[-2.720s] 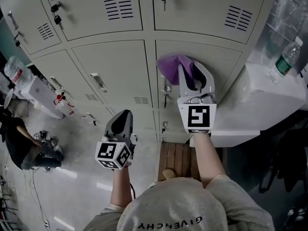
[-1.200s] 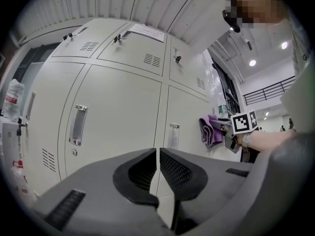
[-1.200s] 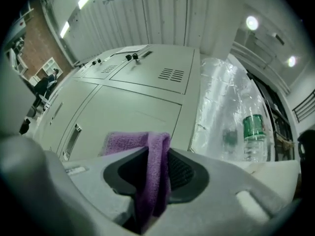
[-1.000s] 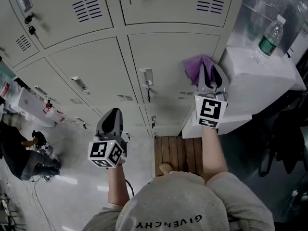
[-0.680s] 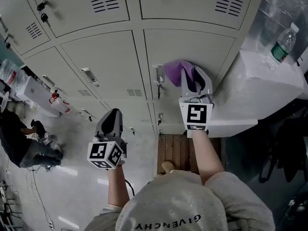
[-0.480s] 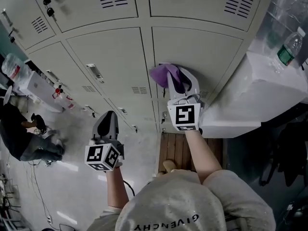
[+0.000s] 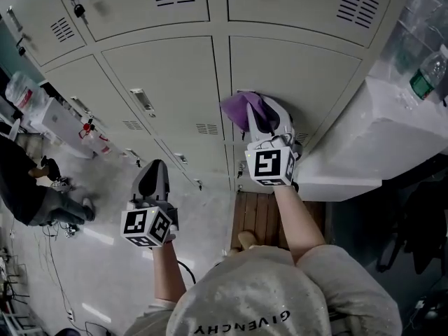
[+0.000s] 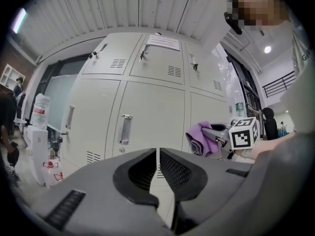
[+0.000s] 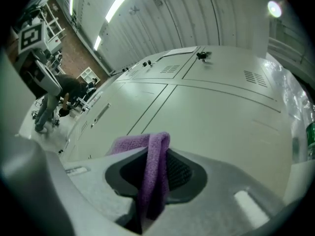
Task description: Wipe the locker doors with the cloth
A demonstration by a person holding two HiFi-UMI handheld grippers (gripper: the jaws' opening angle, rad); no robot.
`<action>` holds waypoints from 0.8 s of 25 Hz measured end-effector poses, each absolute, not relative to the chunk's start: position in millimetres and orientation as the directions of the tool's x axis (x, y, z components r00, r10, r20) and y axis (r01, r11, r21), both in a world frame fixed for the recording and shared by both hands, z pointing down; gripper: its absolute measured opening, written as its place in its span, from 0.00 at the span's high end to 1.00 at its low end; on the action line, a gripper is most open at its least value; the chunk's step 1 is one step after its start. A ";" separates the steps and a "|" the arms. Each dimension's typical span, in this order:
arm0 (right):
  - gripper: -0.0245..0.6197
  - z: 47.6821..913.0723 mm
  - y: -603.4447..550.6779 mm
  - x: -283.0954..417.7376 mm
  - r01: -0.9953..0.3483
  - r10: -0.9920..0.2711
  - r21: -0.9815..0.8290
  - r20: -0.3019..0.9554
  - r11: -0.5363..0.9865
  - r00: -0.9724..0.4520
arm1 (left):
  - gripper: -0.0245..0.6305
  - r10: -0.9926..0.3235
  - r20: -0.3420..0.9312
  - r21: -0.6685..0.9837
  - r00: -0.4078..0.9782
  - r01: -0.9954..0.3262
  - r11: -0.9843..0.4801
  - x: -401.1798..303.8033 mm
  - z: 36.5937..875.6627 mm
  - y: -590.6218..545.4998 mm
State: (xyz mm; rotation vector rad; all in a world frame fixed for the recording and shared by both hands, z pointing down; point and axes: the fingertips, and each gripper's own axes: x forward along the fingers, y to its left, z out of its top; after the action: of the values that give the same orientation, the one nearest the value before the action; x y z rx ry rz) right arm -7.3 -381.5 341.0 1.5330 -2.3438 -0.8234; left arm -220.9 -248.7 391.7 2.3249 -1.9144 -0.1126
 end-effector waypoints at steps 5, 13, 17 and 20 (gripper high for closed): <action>0.85 345.2 -379.8 30.9 -0.767 -0.920 0.594 -0.111 0.241 -0.375 | 0.93 -0.960 0.018 0.149 0.278 -0.950 -0.273 -188.9 392.7 -266.2; 0.85 355.5 -376.3 115.8 -0.797 -0.969 0.589 -0.091 0.133 -0.229 | 0.93 -0.920 0.015 0.159 0.391 -0.910 -0.384 -141.1 396.0 -287.7; 0.85 357.8 -375.2 148.5 -0.812 -0.982 0.577 -0.086 0.090 -0.169 | 0.93 -0.909 0.019 0.161 0.415 -0.899 -0.407 -129.7 398.0 -291.1; 0.85 361.2 -374.4 170.9 -0.831 -0.989 0.552 -0.079 0.063 -0.128 | 0.93 -0.909 0.023 0.162 0.416 -0.899 -0.407 -127.7 399.6 -291.7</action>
State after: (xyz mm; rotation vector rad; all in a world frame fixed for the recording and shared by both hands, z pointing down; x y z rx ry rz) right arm 170.9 -374.4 361.2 1.8264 -2.0278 -0.6912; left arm -127.7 -291.7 399.6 2.5146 -1.6186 -0.1023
